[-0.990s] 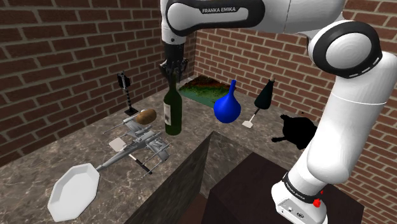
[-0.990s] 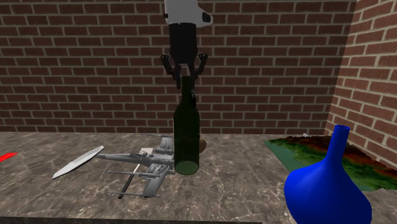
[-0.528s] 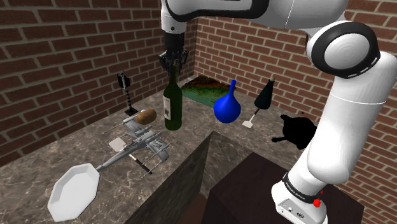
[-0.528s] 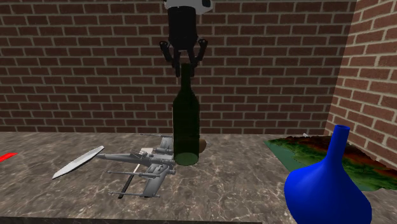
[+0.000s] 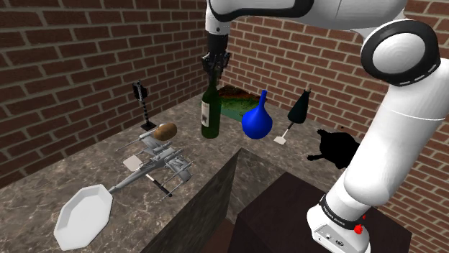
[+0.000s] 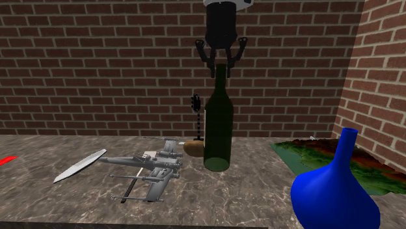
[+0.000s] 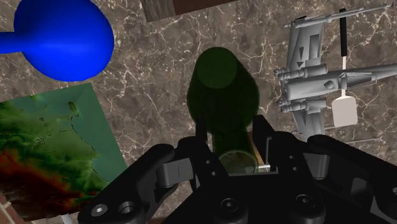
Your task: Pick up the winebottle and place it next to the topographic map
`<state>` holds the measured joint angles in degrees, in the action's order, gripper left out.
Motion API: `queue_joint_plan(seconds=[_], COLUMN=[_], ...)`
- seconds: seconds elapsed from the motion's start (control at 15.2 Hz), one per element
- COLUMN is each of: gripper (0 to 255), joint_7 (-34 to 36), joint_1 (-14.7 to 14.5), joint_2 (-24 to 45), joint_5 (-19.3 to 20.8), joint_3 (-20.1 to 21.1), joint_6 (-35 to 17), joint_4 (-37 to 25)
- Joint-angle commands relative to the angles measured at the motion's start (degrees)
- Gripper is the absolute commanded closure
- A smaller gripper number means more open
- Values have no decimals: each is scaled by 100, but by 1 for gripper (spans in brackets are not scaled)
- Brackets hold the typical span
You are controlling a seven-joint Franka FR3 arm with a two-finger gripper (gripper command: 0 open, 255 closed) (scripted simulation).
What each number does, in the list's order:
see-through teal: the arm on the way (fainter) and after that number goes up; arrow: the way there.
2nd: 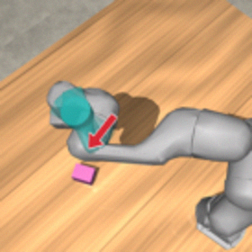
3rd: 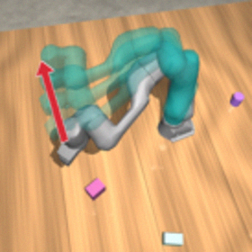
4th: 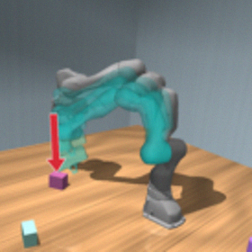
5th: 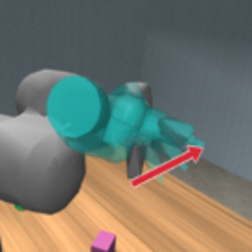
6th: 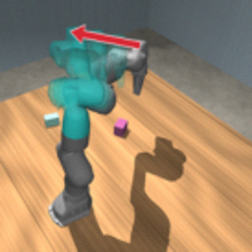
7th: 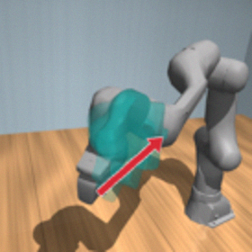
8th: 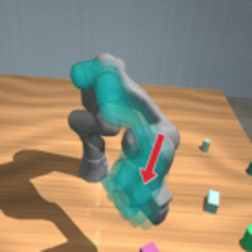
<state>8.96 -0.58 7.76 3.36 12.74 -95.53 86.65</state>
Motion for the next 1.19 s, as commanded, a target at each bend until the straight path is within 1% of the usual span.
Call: queue_joint_plan(seconds=[0.0,0.26,0.59,0.86,1.12], gripper=[255,255,255,255,255], joint_7=[-288,-824,-1482,-1999,-2505], joint_1=[166,470,833,1121,1410], joint_2=[-98,-187,-164,-40,179], joint_5=[-43,-98,-145,-176,-213], joint_3=[-116,-348,-640,-865,-1079], joint_6=[-34,-74,-82,-54,10], joint_4=[112,221,188,24,-270])
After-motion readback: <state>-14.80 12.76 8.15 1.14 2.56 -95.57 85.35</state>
